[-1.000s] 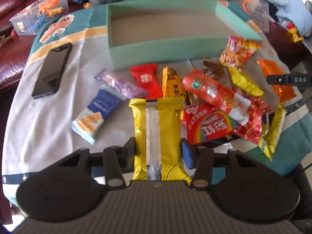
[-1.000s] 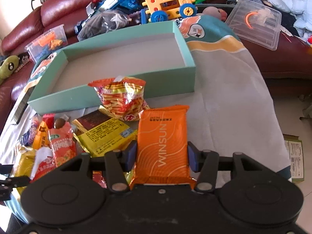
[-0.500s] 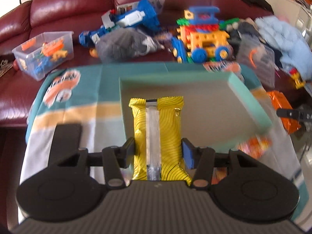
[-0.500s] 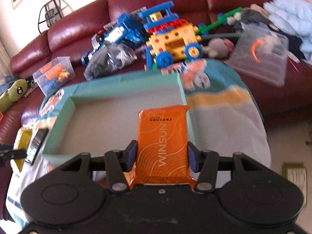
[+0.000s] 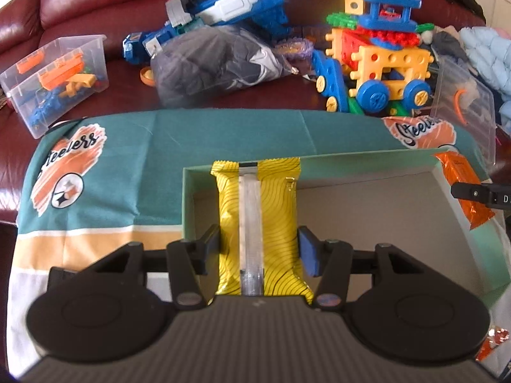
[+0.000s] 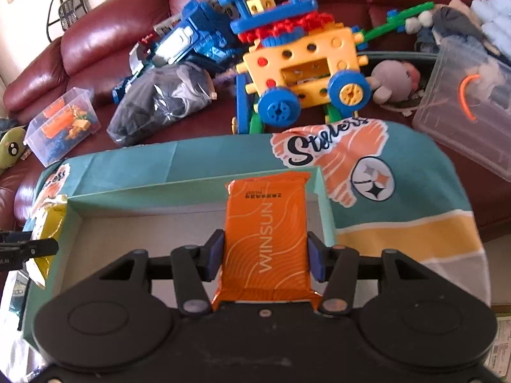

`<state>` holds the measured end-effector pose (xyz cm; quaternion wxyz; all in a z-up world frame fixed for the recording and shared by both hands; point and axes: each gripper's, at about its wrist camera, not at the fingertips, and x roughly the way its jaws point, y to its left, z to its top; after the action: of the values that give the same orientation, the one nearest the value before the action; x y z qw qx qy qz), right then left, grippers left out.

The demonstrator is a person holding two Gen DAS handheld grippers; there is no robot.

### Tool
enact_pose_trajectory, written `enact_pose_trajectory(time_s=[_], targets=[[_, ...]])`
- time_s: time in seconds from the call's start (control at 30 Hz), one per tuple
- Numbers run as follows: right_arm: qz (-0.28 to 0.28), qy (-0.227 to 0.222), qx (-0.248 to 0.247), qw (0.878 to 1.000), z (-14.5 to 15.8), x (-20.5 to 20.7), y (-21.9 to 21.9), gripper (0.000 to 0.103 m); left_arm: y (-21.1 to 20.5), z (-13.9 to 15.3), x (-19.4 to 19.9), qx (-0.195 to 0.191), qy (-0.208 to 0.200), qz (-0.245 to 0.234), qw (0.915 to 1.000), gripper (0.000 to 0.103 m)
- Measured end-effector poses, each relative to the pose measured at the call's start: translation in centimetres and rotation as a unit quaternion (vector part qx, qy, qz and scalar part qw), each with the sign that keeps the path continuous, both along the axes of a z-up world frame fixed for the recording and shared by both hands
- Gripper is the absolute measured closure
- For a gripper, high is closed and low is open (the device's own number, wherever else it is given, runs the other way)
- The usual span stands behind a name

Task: Organize snacks
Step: 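Carry both packs into the teal tray and open both tools, then grasp the yellow Cheese stick with the right tool while the left tool grasps the red tube snack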

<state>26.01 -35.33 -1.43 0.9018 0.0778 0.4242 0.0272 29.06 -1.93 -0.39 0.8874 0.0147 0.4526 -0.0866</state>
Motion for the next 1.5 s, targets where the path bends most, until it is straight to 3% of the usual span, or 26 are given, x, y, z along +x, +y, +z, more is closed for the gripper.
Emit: enact_pose_trajectory(time_s=[0.13, 0.17, 0.23, 0.27, 0.4, 0.5, 0.67, 0.93, 1.13, 1.37, 1.4, 1.5], targets=[[0.004, 0.003, -0.007, 1.000, -1.4, 1.2, 0.3, 0.049, -0.1, -1.3, 1.0, 0.019, 0.002, 0.001, 0.9998, 0.048], [0.002, 0.001, -0.009, 1.000, -1.6, 1.5, 0.3, 0.047, -0.2, -1.4, 1.0, 0.028, -0.002, 0.005, 0.9996, 0.036], [-0.005, -0.004, -0.003, 1.000, -1.8, 1.8, 0.1, 0.014, -0.2, -1.3, 0.8, 0.024, -0.007, 0.009, 0.9996, 0.015], [-0.010, -0.005, 0.009, 1.000, -1.8, 1.7, 0.0, 0.009, -0.1, -1.0, 0.5, 0.015, -0.011, 0.011, 0.9998, 0.006], [-0.017, -0.018, 0.022, 0.999, -0.8, 0.5, 0.1, 0.000, 0.3, 0.3, -0.9, 0.006, -0.024, 0.021, 0.9995, 0.000], [-0.019, -0.022, 0.027, 0.999, 0.3, -1.2, 0.3, 0.000, 0.7, 1.2, -2.5, -0.015, -0.017, 0.021, 0.9995, 0.000], [-0.014, -0.018, 0.029, 0.999, 2.3, -4.4, 0.7, 0.000, 0.6, 2.2, -6.7, -0.017, -0.010, 0.013, 0.9997, 0.000], [-0.014, -0.010, 0.039, 0.999, 4.4, -13.0, 1.3, 0.000, 0.3, 2.2, -15.5, -0.015, 0.010, -0.008, 0.9998, 0.000], [-0.027, 0.030, 0.048, 0.998, 3.4, -19.4, 1.7, 0.000, -0.6, 1.0, -21.4, -0.022, 0.037, -0.026, 0.9987, 0.000], [-0.053, 0.081, 0.072, 0.993, 0.3, -26.6, 1.3, 0.000, -1.4, -0.8, -25.5, -0.039, 0.067, -0.030, 0.9965, 0.000], [-0.063, 0.086, 0.079, 0.991, -0.1, -27.3, 1.1, 0.002, -1.4, -1.1, -25.7, -0.040, 0.072, -0.028, 0.9962, 0.000], [-0.082, 0.105, 0.089, 0.987, -1.4, -29.4, 0.8, 0.022, -1.4, -2.1, -26.2, -0.043, 0.088, -0.023, 0.9949, 0.000]])
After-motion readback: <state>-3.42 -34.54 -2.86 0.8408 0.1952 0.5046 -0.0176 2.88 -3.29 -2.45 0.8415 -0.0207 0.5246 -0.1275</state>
